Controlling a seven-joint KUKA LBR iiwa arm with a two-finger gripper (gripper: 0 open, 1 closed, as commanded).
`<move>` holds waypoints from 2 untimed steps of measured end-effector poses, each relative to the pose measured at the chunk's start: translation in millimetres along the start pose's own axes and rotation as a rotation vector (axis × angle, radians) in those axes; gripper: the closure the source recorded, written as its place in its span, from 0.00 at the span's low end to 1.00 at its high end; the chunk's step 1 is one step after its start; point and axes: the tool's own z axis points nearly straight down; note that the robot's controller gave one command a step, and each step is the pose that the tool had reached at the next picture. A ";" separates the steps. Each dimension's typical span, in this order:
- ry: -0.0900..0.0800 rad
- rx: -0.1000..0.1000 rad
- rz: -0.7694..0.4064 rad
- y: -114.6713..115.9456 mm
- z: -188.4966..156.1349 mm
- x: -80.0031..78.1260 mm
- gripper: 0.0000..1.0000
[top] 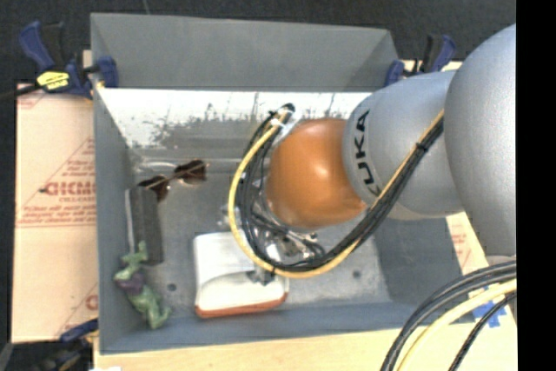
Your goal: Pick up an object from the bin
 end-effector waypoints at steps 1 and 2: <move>0.000 0.000 0.001 0.0 0.0 0.0 1.00; -0.015 0.003 0.007 0.0 -2.7 0.2 1.00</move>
Offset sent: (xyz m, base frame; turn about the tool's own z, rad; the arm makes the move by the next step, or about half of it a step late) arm -0.0072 -0.0002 0.0002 0.0076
